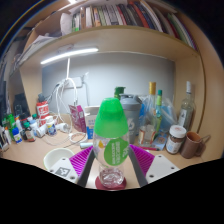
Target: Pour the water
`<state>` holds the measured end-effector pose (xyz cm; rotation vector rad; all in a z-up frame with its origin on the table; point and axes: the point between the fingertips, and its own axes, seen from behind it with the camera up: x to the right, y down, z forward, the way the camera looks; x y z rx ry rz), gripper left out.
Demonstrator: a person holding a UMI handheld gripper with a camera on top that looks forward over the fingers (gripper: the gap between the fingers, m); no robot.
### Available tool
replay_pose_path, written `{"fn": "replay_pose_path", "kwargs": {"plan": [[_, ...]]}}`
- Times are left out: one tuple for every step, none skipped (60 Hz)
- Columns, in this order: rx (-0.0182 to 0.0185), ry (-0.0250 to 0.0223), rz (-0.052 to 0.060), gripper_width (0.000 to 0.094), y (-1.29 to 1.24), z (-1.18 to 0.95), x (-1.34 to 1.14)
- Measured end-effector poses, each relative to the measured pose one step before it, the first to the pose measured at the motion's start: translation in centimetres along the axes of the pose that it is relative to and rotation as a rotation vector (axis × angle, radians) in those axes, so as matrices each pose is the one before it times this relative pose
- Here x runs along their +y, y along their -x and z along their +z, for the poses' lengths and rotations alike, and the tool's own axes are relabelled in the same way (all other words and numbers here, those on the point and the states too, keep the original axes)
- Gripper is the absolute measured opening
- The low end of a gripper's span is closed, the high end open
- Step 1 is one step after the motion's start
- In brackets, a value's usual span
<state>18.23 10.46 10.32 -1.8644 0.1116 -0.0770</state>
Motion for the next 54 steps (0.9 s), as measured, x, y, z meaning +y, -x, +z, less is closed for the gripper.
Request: {"fn": "replay_pose_path", "kwargs": {"plan": [[0.00326, 0.00885, -0.0005, 0.0763, -0.104, -0.255, 0.053], [0.00551, 0.00404, -0.0014, 0.0800, -0.146, -0.229, 0.002], [0.00632, 0.00240, -0.0016, 0.0827, -0.168, -0.323, -0.090], [0.00622, -0.00013, -0.0026, 0.0844, -0.143, -0.348, -0.124], [0.00691, -0.00363, -0.0013, 0.0844, -0.165, -0.395, -0.078], [0.00777, -0.00148, -0.0029, 0.0846, -0.180, -0.414, -0.147], [0.00655, -0.00021, -0.0020, 0.0845, -0.105, -0.442, -0.103], [0.00464, 0.00163, -0.0008, 0.0840, -0.081, -0.461, -0.074], [0.00248, 0.00299, 0.0010, 0.0839, -0.011, -0.460, -0.050], [0.00086, 0.00432, 0.0029, 0.0838, 0.038, -0.493, -0.007], [-0.00051, 0.00559, 0.0028, 0.0837, 0.001, -0.546, -0.122], [-0.00132, 0.00362, 0.0062, 0.0836, 0.135, -0.560, -0.005], [-0.00144, 0.00319, 0.0064, 0.0836, 0.122, -0.599, -0.016], [0.00034, 0.00304, 0.0067, 0.0833, 0.093, -0.648, -0.028], [0.00148, 0.00282, 0.0062, 0.0834, 0.087, -0.688, -0.033], [0.00201, 0.00316, 0.0048, 0.0834, 0.082, -0.732, -0.050], [0.00220, 0.00314, 0.0036, 0.0834, 0.077, -0.803, -0.051], [0.00328, 0.00261, 0.0023, 0.0837, 0.071, -0.826, -0.063], [0.00385, 0.00086, 0.0011, 0.0838, 0.026, -0.878, -0.016], [0.00516, 0.00036, 0.0015, 0.0838, 0.048, -0.911, -0.097], [0.00456, -0.00120, 0.0013, 0.0837, 0.082, -0.953, -0.129], [0.00325, -0.00152, 0.0021, 0.0837, 0.136, -0.965, -0.131], [0.00151, -0.00105, 0.0022, 0.0836, 0.183, -0.994, -0.121], [0.00094, 0.00001, 0.0026, 0.0834, 0.203, -1.006, -0.100], [0.00122, 0.00172, 0.0035, 0.0834, 0.213, -1.022, -0.046], [0.00047, 0.00285, 0.0036, 0.0836, 0.145, -0.978, -0.073], [0.00202, 0.00302, 0.0044, 0.0835, 0.231, -1.039, 0.000], [0.00086, 0.00485, 0.0030, 0.0836, 0.268, -1.027, -0.058], [0.00162, 0.00283, 0.0043, 0.0837, 0.431, -1.186, 0.077], [-0.00071, 0.00233, 0.0021, 0.0836, 0.326, -1.128, 0.018], [-0.00065, 0.00129, 0.0014, 0.0837, 0.331, -1.115, -0.011], [0.00016, 0.00109, 0.0004, 0.0836, 0.273, -1.111, -0.013], [0.00265, 0.00105, 0.0011, 0.0836, 0.219, -1.128, -0.007], [0.00349, 0.00166, 0.0012, 0.0839, 0.086, -1.081, -0.029], [0.00610, 0.00202, 0.0028, 0.0838, 0.185, -1.074, 0.028], [0.00443, 0.00219, 0.0012, 0.0838, 0.207, -1.063, 0.007], [0.00232, 0.00156, 0.0003, 0.0839, 0.317, -1.017, 0.013], [0.00153, 0.00048, 0.0010, 0.0838, 0.275, -1.110, 0.008], [0.00297, -0.00129, 0.0026, 0.0837, 0.400, -1.114, 0.055], [-0.00015, -0.00135, 0.0014, 0.0837, 0.313, -1.092, -0.027], [-0.00284, -0.00121, 0.0001, 0.0838, 0.237, -1.005, -0.113], [0.00011, -0.00224, 0.0010, 0.0838, 0.396, -0.986, 0.002], [-0.00032, -0.00241, -0.0002, 0.0837, 0.332, -0.950, -0.042], [-0.00158, -0.00181, -0.0010, 0.0836, 0.186, -0.893, -0.075], [0.00091, -0.00106, -0.0020, 0.0836, 0.221, -0.860, -0.037], [0.00113, 0.00031, -0.0027, 0.0835, 0.201, -0.836, -0.010], [0.00116, 0.00108, -0.0029, 0.0837, 0.190, -0.788, -0.005], [0.00176, 0.00143, -0.0024, 0.0838, 0.144, -0.768, -0.011], [0.00190, 0.00166, -0.0022, 0.0837, 0.115, -0.730, -0.008], [-0.00134, 0.00146, -0.0027, 0.0838, -0.003, -0.580, -0.082], [-0.00084, -0.00167, -0.0029, 0.0838, 0.098, -0.550, 0.059], [-0.00076, -0.00101, -0.0029, 0.0836, 0.152, -0.674, -0.091], [-0.00019, -0.00273, -0.0020, 0.0836, 0.139, -0.635, -0.086], [0.00037, -0.00290, -0.0017, 0.0836, 0.081, -0.598, -0.155]]}}
